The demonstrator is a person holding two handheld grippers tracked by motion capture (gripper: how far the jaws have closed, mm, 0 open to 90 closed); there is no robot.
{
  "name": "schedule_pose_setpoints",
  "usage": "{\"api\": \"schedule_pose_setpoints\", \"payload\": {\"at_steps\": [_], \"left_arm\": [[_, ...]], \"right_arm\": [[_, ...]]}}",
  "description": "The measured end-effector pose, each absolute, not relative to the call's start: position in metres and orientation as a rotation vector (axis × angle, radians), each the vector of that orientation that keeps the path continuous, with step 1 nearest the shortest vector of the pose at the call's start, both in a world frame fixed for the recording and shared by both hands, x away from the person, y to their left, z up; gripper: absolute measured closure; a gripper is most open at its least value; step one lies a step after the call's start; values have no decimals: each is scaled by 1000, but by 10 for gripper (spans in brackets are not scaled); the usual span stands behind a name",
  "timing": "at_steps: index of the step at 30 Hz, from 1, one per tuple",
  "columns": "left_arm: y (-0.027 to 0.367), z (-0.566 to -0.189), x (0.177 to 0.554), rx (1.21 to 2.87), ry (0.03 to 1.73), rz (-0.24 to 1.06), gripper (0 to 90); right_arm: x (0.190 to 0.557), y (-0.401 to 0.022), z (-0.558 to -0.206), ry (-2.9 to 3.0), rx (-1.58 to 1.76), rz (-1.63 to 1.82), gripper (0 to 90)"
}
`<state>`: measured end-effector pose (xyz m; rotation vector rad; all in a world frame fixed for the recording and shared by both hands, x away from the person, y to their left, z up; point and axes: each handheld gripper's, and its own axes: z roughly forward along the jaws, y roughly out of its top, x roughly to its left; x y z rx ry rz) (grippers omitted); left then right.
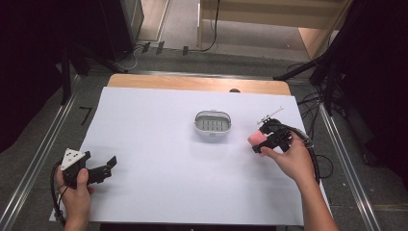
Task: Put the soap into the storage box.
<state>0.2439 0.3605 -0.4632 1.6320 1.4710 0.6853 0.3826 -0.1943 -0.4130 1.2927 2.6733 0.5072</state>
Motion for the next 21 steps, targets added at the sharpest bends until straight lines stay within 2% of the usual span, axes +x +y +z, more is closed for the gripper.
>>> {"api": "schedule_pose_setpoints", "payload": {"at_steps": [21], "left_arm": [[360,-463,244,1629,1471,685,0]], "right_arm": [[394,-165,-407,2872,578,450,385]]}}
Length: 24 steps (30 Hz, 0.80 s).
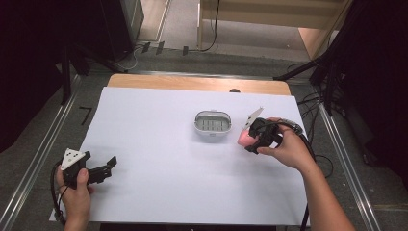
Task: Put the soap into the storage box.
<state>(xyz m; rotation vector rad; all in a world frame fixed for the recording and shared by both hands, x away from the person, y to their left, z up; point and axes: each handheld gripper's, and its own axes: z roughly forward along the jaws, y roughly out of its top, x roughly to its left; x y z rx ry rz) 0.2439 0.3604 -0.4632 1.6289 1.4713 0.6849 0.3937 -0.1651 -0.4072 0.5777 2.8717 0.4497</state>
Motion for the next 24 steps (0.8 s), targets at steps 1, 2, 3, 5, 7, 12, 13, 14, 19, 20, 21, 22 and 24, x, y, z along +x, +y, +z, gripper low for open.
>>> {"api": "schedule_pose_setpoints", "payload": {"at_steps": [1,2,3,5,7,12,13,14,19,20,21,22,24], "left_arm": [[360,-463,244,1629,1471,685,0],[360,-463,244,1629,1471,685,0],[360,-463,244,1629,1471,685,0],[360,-463,244,1629,1471,685,0],[360,-463,244,1629,1472,684,0],[360,-463,244,1630,1470,685,0],[360,-463,244,1631,1470,685,0],[360,-463,244,1630,1470,685,0],[360,-463,244,1630,1469,684,0],[360,-463,244,1630,1469,684,0],[360,-463,244,1629,1470,684,0],[360,-463,244,1630,1469,683,0],[360,-463,244,1630,1469,684,0]], "right_arm": [[395,-164,-407,2876,554,450,385],[395,-164,-406,2878,546,441,385],[396,-163,-405,2878,531,439,385],[398,-162,-404,2884,487,441,384],[398,-159,-403,2894,396,441,384],[401,-151,-403,2918,320,429,384],[401,-149,-403,2912,313,408,384],[402,-148,-403,2913,313,400,384],[406,-143,-402,2920,294,421,384],[407,-142,-400,2919,290,421,384],[407,-141,-399,2918,283,418,384],[408,-140,-397,2918,284,417,384],[410,-137,-394,2913,262,426,384]]}}
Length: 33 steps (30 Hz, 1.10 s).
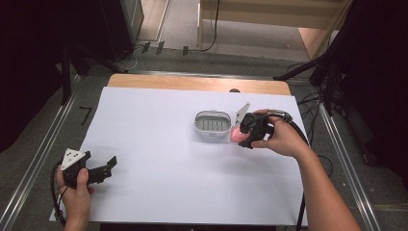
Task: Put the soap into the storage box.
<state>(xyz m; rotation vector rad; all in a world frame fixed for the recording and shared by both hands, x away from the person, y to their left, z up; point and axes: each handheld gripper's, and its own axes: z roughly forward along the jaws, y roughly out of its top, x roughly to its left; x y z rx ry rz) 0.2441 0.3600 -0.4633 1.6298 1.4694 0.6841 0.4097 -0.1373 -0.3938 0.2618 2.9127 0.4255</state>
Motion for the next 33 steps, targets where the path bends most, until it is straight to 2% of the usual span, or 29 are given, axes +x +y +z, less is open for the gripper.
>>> {"api": "schedule_pose_setpoints", "payload": {"at_steps": [33], "left_arm": [[359,-463,244,1640,1465,688,0]], "right_arm": [[440,-73,-373,2881,69,462,384]]}}
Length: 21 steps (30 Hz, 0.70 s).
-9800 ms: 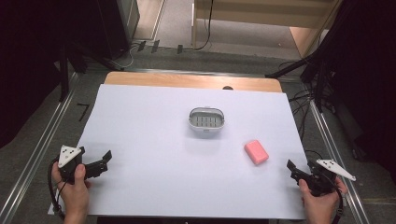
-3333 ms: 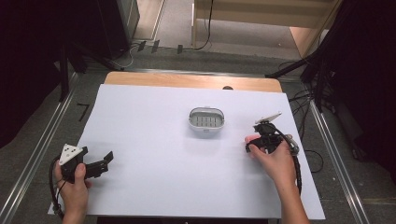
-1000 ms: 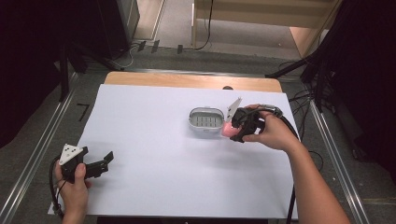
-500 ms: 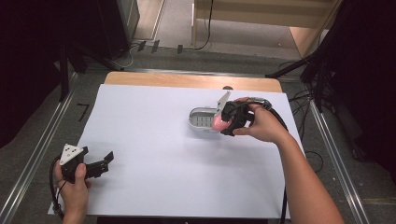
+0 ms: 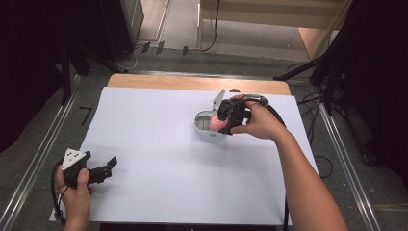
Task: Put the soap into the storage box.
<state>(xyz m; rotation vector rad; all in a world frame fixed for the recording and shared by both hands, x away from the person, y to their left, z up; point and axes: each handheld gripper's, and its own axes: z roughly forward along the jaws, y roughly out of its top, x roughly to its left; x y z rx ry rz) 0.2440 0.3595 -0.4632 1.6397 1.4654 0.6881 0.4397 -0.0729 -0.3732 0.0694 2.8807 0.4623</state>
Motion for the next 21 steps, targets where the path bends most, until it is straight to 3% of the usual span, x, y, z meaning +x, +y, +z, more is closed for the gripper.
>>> {"api": "schedule_pose_setpoints", "payload": {"at_steps": [21], "left_arm": [[360,-463,244,1642,1464,686,0]], "right_arm": [[455,-51,-384,2855,8,429,383]]}}
